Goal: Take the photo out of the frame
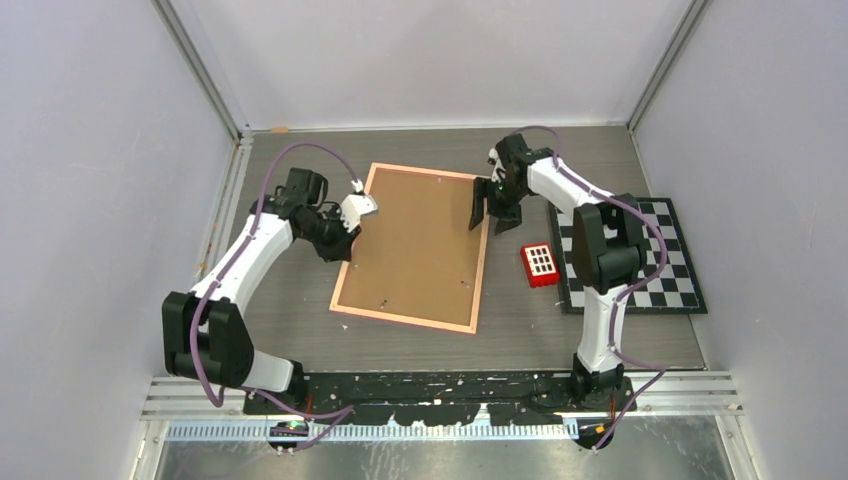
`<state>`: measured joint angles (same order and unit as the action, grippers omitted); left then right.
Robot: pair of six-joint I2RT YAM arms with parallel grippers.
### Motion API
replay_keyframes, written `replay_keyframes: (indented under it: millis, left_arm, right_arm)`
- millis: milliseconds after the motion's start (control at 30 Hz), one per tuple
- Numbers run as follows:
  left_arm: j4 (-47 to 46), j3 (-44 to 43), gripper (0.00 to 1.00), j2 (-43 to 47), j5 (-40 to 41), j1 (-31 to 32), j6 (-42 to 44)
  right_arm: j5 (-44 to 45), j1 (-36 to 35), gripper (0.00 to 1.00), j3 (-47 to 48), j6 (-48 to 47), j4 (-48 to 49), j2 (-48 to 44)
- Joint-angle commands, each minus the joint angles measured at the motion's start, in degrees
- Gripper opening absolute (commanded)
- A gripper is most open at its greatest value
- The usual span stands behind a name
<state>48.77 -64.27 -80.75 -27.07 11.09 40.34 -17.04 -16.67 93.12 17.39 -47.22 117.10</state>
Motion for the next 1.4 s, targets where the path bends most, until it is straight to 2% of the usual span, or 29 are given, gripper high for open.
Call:
replay_keyframes:
  millis: [0,233,367,500,533,933,1367]
  left_arm:
    - [0.97,0.17,0.00,1.50,-0.66,1.09,4.98]
    - [0.89,0.64,0.00,1.62,0.46,1.65,6.82]
    - [0.47,1.84,0.00,1.82,2.23,2.27,9.14]
    - [0.02,2.26,0.00,1.39,3.91,2.89,10.03]
    - [0.13,2.27,0.00,1.22,4.11,3.15,10.24]
    - [-4.68,3.46,0.00,-0.82,10.33,4.73,11.56]
    - [-11.49,3.73,0.00,-4.17,11.24,4.95,11.58]
  right_arm:
    - [-0.13,-2.85,0.70,-3.19,1.29,-0.16,-1.63]
    - [3.80,-4.12,0.56,-2.65,2.46,-1.14,2.93]
    - [5.32,-4.13,0.35,1.92,3.05,-1.27,6.41]
    - [4.98,-4.05,0.04,6.33,3.13,-3.11,10.06]
    - [4.91,-4.03,0.01,6.57,3.17,-3.40,10.49]
    - [5.21,-4.08,0.01,5.27,-0.33,-4.57,10.15]
    - [4.38,-4.08,0.01,5.93,-2.36,-5.44,10.65]
